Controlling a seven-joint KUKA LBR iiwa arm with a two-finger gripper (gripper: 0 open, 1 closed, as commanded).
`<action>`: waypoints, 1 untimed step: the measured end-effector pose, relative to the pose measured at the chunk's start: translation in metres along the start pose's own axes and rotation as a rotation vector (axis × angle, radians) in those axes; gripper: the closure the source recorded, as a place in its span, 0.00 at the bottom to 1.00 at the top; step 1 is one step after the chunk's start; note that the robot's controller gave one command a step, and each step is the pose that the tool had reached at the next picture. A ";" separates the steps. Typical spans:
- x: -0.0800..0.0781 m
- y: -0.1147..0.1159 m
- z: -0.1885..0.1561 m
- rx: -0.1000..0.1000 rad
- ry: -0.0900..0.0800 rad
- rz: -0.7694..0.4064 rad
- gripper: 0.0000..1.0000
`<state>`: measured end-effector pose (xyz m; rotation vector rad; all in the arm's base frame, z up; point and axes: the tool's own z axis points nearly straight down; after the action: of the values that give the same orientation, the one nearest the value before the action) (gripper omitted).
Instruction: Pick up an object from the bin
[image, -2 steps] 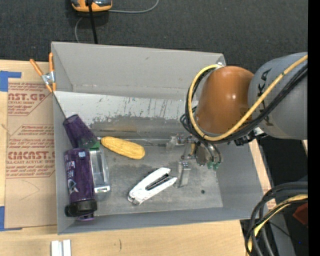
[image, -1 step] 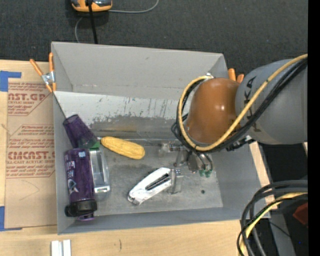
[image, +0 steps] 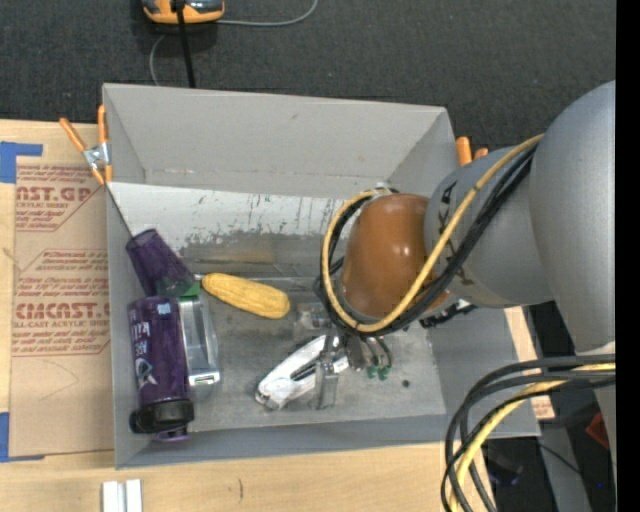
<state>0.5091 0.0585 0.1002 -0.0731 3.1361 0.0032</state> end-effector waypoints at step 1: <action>0.001 0.009 0.044 -0.001 -0.006 0.026 1.00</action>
Offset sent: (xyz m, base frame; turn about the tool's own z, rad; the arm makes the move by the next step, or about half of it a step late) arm 0.0000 0.0000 0.0000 0.0000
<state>0.5083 0.0671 0.0567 -0.0322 3.1307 0.0050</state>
